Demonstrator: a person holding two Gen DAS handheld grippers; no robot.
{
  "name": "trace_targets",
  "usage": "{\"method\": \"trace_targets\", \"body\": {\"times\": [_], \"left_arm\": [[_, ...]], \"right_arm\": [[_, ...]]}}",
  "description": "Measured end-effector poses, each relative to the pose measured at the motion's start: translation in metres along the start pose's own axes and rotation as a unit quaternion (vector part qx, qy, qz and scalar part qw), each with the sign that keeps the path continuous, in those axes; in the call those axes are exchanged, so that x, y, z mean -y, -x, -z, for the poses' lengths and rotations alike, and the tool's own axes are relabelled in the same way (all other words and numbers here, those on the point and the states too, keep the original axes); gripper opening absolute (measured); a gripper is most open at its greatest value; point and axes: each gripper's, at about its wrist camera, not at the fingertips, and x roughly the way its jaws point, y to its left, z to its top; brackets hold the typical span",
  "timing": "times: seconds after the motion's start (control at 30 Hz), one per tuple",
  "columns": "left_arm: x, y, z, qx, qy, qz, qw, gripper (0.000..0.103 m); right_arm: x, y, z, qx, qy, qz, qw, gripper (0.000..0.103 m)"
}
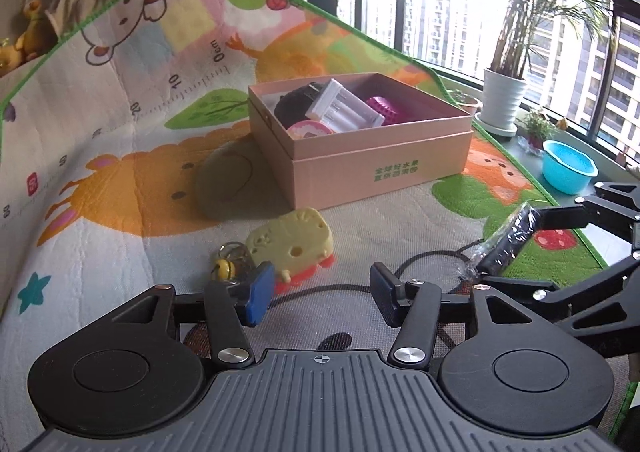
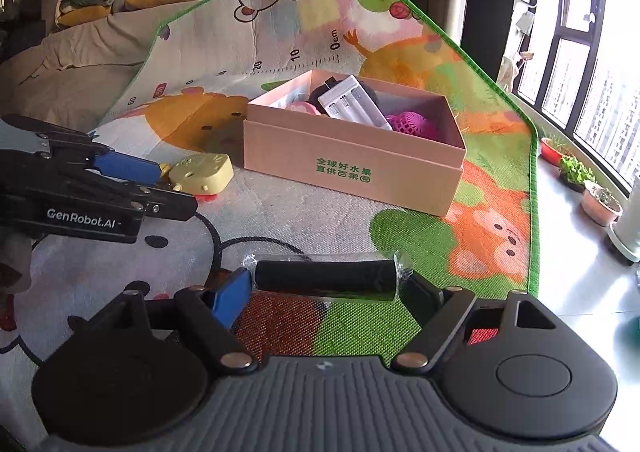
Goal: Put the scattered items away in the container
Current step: 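Lift the yellow keychain toy off the mat with the left gripper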
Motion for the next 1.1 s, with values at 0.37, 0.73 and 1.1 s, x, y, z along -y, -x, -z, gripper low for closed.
{"method": "trace_targets", "body": {"times": [0.37, 0.73, 1.1], "left_arm": [[0.001, -0.038, -0.015, 0.008, 0.013, -0.043, 0.9989, 0.089], [0.015, -0.037, -0.005, 0.014, -0.072, 0.039, 0.9966, 0.061], [0.025, -0.026, 0.001, 0.014, -0.092, 0.058, 0.994, 0.087]], "right_arm": [[-0.002, -0.008, 0.016, 0.007, -0.01, 0.0, 1.0, 0.085], [0.002, -0.009, 0.017, 0.008, -0.023, -0.007, 1.0, 0.087], [0.003, -0.009, 0.017, 0.007, -0.026, -0.008, 1.0, 0.088]]}}
